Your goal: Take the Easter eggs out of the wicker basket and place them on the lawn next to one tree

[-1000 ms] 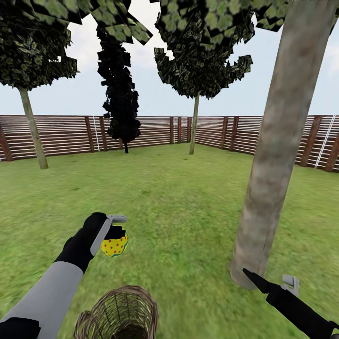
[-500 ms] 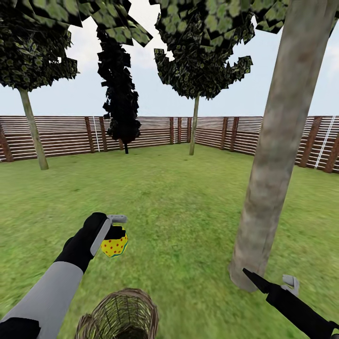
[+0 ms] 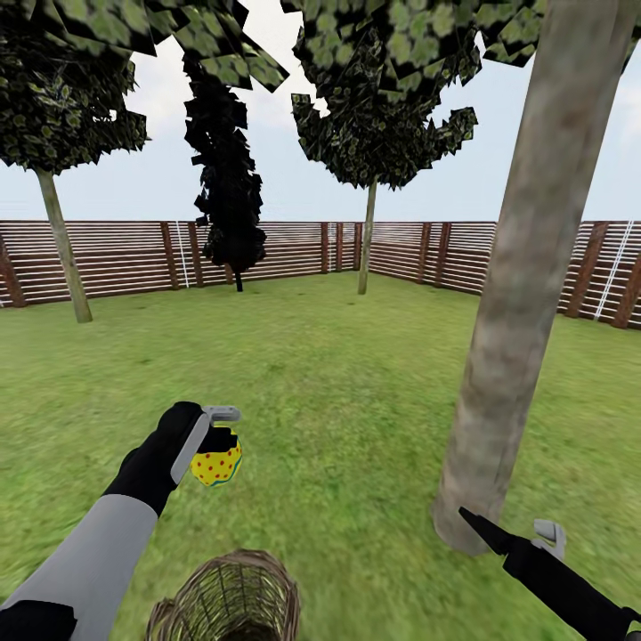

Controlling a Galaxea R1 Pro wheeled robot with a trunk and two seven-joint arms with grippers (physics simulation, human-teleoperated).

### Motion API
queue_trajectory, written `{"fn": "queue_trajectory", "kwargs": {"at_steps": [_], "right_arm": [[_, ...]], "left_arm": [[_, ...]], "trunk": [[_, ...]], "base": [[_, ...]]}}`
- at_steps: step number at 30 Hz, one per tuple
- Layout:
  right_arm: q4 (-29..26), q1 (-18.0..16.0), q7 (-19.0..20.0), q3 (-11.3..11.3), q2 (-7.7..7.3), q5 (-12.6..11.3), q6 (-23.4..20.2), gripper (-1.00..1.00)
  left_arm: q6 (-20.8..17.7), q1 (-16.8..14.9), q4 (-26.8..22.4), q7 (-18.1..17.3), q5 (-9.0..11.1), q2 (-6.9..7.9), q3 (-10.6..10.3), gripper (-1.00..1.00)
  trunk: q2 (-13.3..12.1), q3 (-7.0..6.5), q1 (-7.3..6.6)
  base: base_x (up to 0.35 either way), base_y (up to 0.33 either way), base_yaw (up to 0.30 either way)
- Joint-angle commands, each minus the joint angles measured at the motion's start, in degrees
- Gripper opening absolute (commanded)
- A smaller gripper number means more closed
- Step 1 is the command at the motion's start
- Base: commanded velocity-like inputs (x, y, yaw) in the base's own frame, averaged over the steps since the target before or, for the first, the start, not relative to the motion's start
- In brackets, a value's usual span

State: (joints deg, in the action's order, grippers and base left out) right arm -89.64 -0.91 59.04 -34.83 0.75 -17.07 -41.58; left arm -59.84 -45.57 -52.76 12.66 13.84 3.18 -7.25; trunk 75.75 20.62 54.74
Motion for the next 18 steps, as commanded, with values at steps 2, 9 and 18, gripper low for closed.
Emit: {"fn": "queue_trajectory", "kwargs": {"at_steps": [2,9,18], "right_arm": [[-0.01,-0.06,0.1,-0.12,0.05,-0.16,-0.35,1.0],[-0.01,-0.06,0.11,-0.09,0.05,-0.16,-0.35,1.0],[-0.01,-0.06,0.06,-0.11,0.05,-0.16,-0.35,1.0]], "left_arm": [[-0.16,-0.04,-0.04,0.52,0.57,0.07,-0.23,-1.0],[-0.16,-0.04,-0.06,0.53,0.57,0.07,-0.23,-1.0],[-0.16,-0.04,-0.02,0.53,0.57,0.07,-0.23,-1.0]], "trunk": [[-0.78,-0.29,-0.45],[-3.58,-1.55,-1.98],[-7.19,-3.17,-3.96]], "base": [[0.0,0.0,0.0],[0.0,0.0,0.0],[0.0,0.0,0.0]]}}
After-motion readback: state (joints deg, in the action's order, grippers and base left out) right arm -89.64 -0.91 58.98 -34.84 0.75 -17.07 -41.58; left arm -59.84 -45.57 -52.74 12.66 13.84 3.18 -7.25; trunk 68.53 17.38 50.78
